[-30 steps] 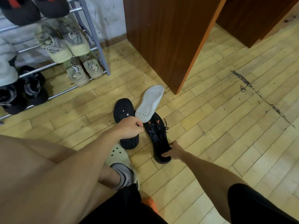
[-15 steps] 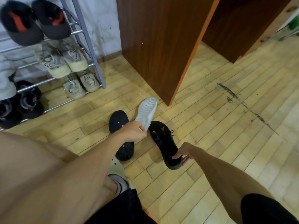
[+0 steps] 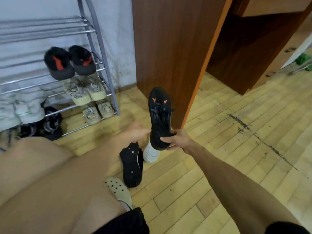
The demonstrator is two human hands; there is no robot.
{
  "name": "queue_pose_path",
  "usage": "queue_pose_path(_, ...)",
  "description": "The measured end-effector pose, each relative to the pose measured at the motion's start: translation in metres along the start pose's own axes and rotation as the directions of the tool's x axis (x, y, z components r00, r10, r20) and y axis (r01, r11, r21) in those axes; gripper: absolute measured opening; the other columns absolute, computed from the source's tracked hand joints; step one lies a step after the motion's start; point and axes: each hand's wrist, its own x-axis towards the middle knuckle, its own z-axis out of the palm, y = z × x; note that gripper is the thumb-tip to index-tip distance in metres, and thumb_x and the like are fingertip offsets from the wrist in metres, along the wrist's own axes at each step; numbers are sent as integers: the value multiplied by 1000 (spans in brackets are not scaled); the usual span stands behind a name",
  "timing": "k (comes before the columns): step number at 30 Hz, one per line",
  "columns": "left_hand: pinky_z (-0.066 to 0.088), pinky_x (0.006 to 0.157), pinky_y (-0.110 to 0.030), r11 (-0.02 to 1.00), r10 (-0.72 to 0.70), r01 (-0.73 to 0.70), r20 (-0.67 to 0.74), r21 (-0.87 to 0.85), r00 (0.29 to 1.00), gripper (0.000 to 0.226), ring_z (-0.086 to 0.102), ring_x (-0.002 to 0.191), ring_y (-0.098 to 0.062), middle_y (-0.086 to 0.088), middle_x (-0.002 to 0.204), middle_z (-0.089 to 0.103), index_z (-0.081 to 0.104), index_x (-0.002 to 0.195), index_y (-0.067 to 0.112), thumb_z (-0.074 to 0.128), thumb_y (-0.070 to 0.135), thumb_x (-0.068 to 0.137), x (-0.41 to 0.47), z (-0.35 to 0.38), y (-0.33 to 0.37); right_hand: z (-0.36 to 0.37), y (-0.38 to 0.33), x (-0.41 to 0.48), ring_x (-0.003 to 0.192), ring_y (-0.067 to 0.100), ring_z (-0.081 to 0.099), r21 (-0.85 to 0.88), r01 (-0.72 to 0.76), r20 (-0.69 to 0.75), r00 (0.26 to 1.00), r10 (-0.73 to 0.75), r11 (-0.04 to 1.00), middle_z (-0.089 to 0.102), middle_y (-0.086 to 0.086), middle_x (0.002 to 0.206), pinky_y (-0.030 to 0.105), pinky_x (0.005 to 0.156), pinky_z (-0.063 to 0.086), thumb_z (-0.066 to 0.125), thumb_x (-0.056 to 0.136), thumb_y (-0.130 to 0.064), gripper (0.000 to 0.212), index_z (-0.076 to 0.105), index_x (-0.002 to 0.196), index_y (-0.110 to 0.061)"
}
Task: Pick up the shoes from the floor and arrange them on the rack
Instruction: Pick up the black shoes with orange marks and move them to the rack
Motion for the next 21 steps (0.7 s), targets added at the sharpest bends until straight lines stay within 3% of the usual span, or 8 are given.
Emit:
queue_pose_path(2, 51, 86, -34, 998, -25, 20, -68, -64, 997, 54, 59, 111, -25, -6, 126, 55, 49, 132, 11, 59, 42, 89, -6, -26, 4, 18, -35, -3, 88, 22, 71, -24, 130, 59, 990, -128, 991, 71, 7, 101, 31, 67, 62, 81, 77, -15, 30, 62, 101, -9)
queue_pose_path(3, 52, 88, -35, 995, -19, 11, -81, -96, 997, 56, 60, 111, -25, -5, 127, 57, 49, 133, 10, 59, 43, 89, -12, -39, 6, 26, -52, -5, 86, 19, 71, -29, 195, 98, 977, -191, 980, 70, 3, 97, 30, 68, 62, 80, 78, -14, 25, 62, 95, -15)
queue_pose_path(6, 53, 90, -40, 985, 51, -78, -172, -153, 984, 38, 63, 105, -25, -2, 116, 65, 59, 122, 16, 61, 36, 90, -30, -81, 7, 54, -100, -15, 92, 16, 69, -35, 355, 218, 915, -339, 934, 68, -4, 98, 39, 79, 61, 80, 78, -14, 27, 61, 94, -23)
queue_pose_path(10, 57, 85, -44, 954, 61, -161, -363, -252, 930, 23, 67, 99, -30, -11, 110, 67, 59, 111, 10, 64, 16, 89, -60, -141, 2, 93, -165, -33, 87, 14, 68, -74, 506, 296, 834, -466, 859, 67, -4, 100, 39, 76, 62, 74, 84, -22, 31, 62, 111, -14)
queue_pose_path(13, 57, 83, -49, 917, 48, -222, -459, -333, 887, 29, 68, 99, -33, -15, 110, 68, 60, 118, 4, 62, 9, 90, -88, -182, -11, 126, -214, -44, 87, 16, 69, -143, 563, 368, 794, -485, 814, 71, 0, 99, 39, 81, 60, 69, 89, -29, 25, 64, 109, -15)
queue_pose_path(16, 61, 70, -37, 877, 30, -287, -553, -385, 833, 29, 69, 84, -29, -15, 103, 69, 60, 119, 1, 59, 6, 91, -117, -217, -28, 169, -258, -57, 90, 24, 69, -263, 627, 412, 760, -503, 733, 72, 9, 105, 39, 80, 57, 71, 86, -28, 23, 67, 106, -16)
queue_pose_path(19, 58, 54, -24, 861, -18, -311, -636, -402, 772, 25, 66, 72, -20, -11, 95, 67, 61, 116, 3, 57, 5, 91, -143, -249, -51, 222, -290, -75, 83, 30, 70, -350, 661, 451, 740, -499, 664, 72, 18, 103, 41, 71, 59, 74, 83, -20, 30, 67, 108, -6)
queue_pose_path(21, 58, 58, -27, 856, -65, -307, -675, -417, 735, 24, 67, 78, -21, -11, 100, 69, 62, 113, 5, 57, 8, 90, -156, -266, -74, 260, -301, -88, 70, 27, 69, -385, 652, 488, 744, -455, 653, 71, 17, 96, 34, 60, 60, 75, 82, -15, 29, 64, 106, -3)
